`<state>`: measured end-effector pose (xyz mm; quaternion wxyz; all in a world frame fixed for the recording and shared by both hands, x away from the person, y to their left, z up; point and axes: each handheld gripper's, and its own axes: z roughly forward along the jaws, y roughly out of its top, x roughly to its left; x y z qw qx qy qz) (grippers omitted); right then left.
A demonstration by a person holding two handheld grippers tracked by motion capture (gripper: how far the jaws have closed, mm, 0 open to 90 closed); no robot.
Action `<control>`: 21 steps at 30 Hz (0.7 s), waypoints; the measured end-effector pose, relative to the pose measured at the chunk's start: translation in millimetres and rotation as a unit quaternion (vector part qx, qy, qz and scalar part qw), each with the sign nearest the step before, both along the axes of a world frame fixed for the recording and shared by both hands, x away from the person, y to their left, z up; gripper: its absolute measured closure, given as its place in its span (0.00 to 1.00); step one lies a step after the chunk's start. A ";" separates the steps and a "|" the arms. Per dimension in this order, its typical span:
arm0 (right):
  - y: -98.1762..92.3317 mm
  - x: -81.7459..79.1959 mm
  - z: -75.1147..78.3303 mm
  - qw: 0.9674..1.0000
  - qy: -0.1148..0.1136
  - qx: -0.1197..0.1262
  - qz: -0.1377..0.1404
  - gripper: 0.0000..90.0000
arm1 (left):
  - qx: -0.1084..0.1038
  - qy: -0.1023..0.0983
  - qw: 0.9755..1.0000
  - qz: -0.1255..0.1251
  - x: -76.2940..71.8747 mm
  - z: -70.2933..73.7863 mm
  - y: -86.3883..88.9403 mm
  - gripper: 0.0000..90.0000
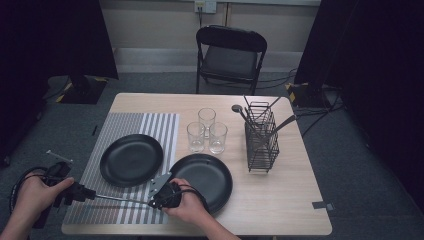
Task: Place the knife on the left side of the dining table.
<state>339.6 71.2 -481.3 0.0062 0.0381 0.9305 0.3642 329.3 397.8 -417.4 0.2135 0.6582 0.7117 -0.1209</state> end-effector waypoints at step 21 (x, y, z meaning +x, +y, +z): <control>-1.1 2.8 -0.7 1.000 0.010 -0.002 -0.004 1.00 | -0.003 -0.033 0.998 -0.051 5.8 16.8 -13.5 0.52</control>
